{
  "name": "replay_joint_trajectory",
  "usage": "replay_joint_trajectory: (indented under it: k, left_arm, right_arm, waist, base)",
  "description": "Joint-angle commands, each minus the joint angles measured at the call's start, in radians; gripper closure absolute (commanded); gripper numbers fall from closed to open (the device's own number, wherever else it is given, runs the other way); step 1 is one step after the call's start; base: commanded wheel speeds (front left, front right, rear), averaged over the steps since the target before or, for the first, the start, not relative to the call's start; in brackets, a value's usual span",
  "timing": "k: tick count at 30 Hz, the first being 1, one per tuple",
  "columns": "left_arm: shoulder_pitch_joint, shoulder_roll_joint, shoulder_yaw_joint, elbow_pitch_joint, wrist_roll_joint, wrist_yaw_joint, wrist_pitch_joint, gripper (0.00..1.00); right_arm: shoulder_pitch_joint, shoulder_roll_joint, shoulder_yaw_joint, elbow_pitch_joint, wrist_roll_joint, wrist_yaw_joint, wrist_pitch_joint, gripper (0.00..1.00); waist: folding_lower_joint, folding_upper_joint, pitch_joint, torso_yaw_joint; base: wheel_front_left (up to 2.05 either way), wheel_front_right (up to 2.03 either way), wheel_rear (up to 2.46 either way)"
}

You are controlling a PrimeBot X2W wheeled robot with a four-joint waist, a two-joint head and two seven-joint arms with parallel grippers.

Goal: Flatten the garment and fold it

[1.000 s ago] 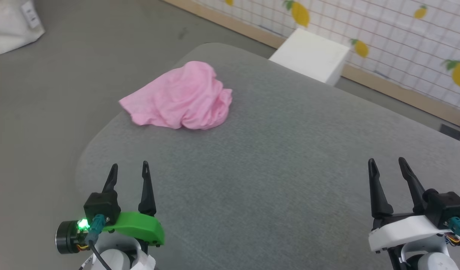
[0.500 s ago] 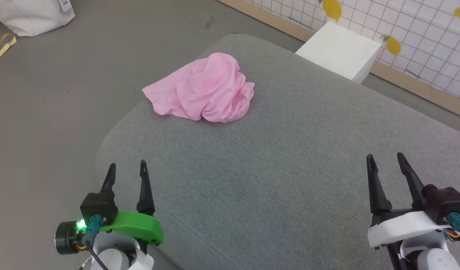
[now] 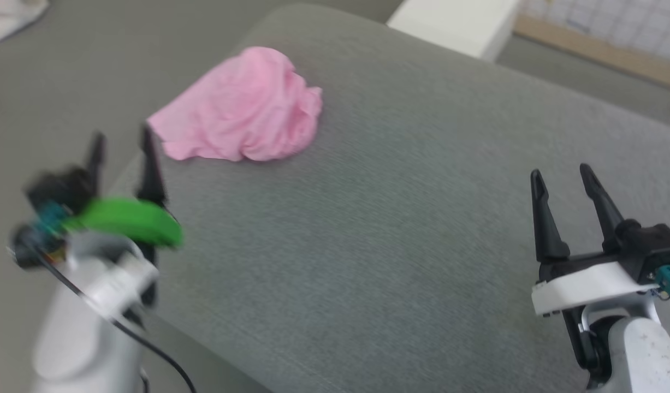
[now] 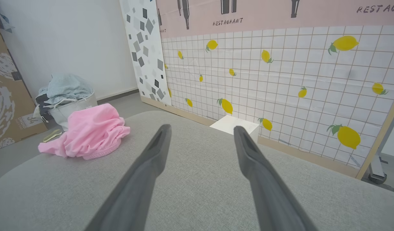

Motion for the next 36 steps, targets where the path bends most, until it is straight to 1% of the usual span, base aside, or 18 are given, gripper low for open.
replay_joint_trajectory:
  k: [1, 5, 6, 8, 11, 14, 17, 19, 20, 24, 26, 28, 29, 30, 31, 32, 33, 36]
  left_arm:
    - [-0.055, 0.022, 0.020, 0.014, -0.028, -0.011, 0.018, 0.00]
    - [-0.172, 0.084, 0.081, 0.076, -0.097, -0.031, 0.123, 0.00]
    - [-0.200, 0.120, 0.087, 0.099, -0.100, -0.037, 0.165, 0.00]
    - [-0.247, 0.165, 0.103, 0.145, -0.125, -0.051, 0.246, 0.00]
    - [-0.293, 0.223, 0.139, 0.192, -0.177, -0.051, 0.384, 0.00]
    - [-0.327, 0.266, 0.191, 0.216, -0.257, -0.033, 0.540, 0.00]
    - [-0.336, 0.291, 0.233, 0.222, -0.321, 0.005, 0.674, 0.00]
    - [-0.323, 0.304, 0.251, 0.217, -0.347, 0.043, 0.756, 0.00]
    - [-0.310, 0.311, 0.260, 0.214, -0.353, 0.070, 0.794, 0.00]
    - [-0.242, 0.321, 0.285, 0.184, -0.366, 0.161, 0.894, 0.00]
    - [-0.206, 0.314, 0.293, 0.159, -0.374, 0.197, 0.929, 0.00]
    - [-0.174, 0.298, 0.293, 0.130, -0.385, 0.218, 0.963, 0.00]
    - [-0.160, 0.294, 0.292, 0.115, -0.388, 0.225, 0.974, 0.08]
    - [-0.145, 0.293, 0.288, 0.096, -0.385, 0.227, 0.979, 0.22]
    - [-0.137, 0.297, 0.287, 0.078, -0.377, 0.225, 0.968, 0.93]
    - [-0.129, 0.304, 0.289, 0.057, -0.360, 0.221, 0.934, 1.00]
    - [-0.126, 0.311, 0.292, 0.041, -0.342, 0.212, 0.891, 1.00]
    - [-0.134, 0.334, 0.306, 0.003, -0.238, 0.196, 0.645, 1.00]
  right_arm:
    - [-0.022, -0.001, 0.001, -0.008, -0.008, -0.001, 0.000, 0.00]
    - [-0.055, -0.001, 0.004, -0.011, -0.007, -0.001, -0.009, 0.00]
    - [-0.067, -0.001, 0.008, -0.013, -0.006, -0.001, -0.012, 0.00]
    - [-0.086, -0.001, 0.010, -0.011, -0.004, -0.001, -0.022, 0.00]
    - [-0.116, -0.001, 0.020, -0.008, 0.006, -0.001, -0.039, 0.00]
    - [-0.143, -0.001, 0.025, -0.006, 0.020, -0.001, -0.056, 0.00]
    - [-0.158, -0.001, 0.029, 0.001, 0.033, -0.001, -0.072, 0.00]
    - [-0.164, -0.001, 0.031, 0.012, 0.043, -0.001, -0.082, 0.00]
    - [-0.167, -0.001, 0.034, 0.018, 0.046, -0.001, -0.087, 0.00]
    - [-0.176, -0.001, 0.043, 0.039, 0.059, -0.001, -0.104, 0.00]
    - [-0.178, -0.001, 0.042, 0.047, 0.061, -0.001, -0.110, 0.00]
    - [-0.180, -0.001, 0.038, 0.056, 0.061, -0.001, -0.115, 0.00]
    - [-0.181, -0.001, 0.037, 0.059, 0.060, -0.001, -0.117, 0.00]
    - [-0.182, -0.001, 0.036, 0.064, 0.059, -0.001, -0.118, 0.00]
    - [-0.184, -0.001, 0.036, 0.067, 0.058, -0.001, -0.120, 0.00]
    - [-0.185, -0.001, 0.038, 0.071, 0.058, -0.001, -0.122, 0.00]
    - [-0.186, -0.001, 0.039, 0.075, 0.058, -0.001, -0.123, 0.00]
    - [-0.178, -0.001, 0.041, 0.091, 0.062, -0.001, -0.128, 0.00]
  waist:
    - [0.0000, 0.0000, 0.166, -0.163]
    - [0.0000, 0.0000, 0.264, -0.263]
    - [0.0000, 0.0000, 0.292, -0.292]
    - [0.0000, 0.0000, 0.333, -0.337]
    - [0.0000, 0.0000, 0.389, -0.403]
    - [0.0000, 0.0000, 0.445, -0.461]
    - [0.0000, 0.0000, 0.485, -0.502]
    - [0.0000, 0.0000, 0.506, -0.523]
    - [0.0000, 0.0000, 0.514, -0.533]
    - [0.0000, 0.0000, 0.527, -0.555]
    - [0.0000, 0.0000, 0.525, -0.558]
    - [0.0000, 0.0000, 0.516, -0.554]
    - [0.0000, 0.0000, 0.510, -0.551]
    - [0.0000, 0.0000, 0.501, -0.547]
    - [0.0000, 0.0000, 0.492, -0.544]
    - [0.0000, 0.0000, 0.479, -0.539]
    - [0.0000, 0.0000, 0.465, -0.536]
    - [0.0000, 0.0000, 0.407, -0.521]
  base:
    - [0.00, 0.00, 0.00]
    - [0.00, 0.00, 0.00]
    - [0.00, 0.00, 0.00]
    - [0.00, 0.00, 0.00]
    - [0.00, 0.00, 0.00]
    - [0.00, 0.00, 0.00]
    - [0.00, 0.00, 0.00]
    - [0.00, 0.00, 0.00]
    - [0.00, 0.00, 0.00]
    - [0.00, 0.00, 0.00]
    - [0.00, 0.00, 0.00]
    - [0.00, 0.00, 0.00]
    - [0.00, 0.00, 0.00]
    - [0.00, 0.00, 0.00]
    - [0.00, 0.00, 0.00]
    - [0.00, 0.00, 0.00]
    - [0.00, 0.00, 0.00]
    - [0.00, 0.00, 0.00]
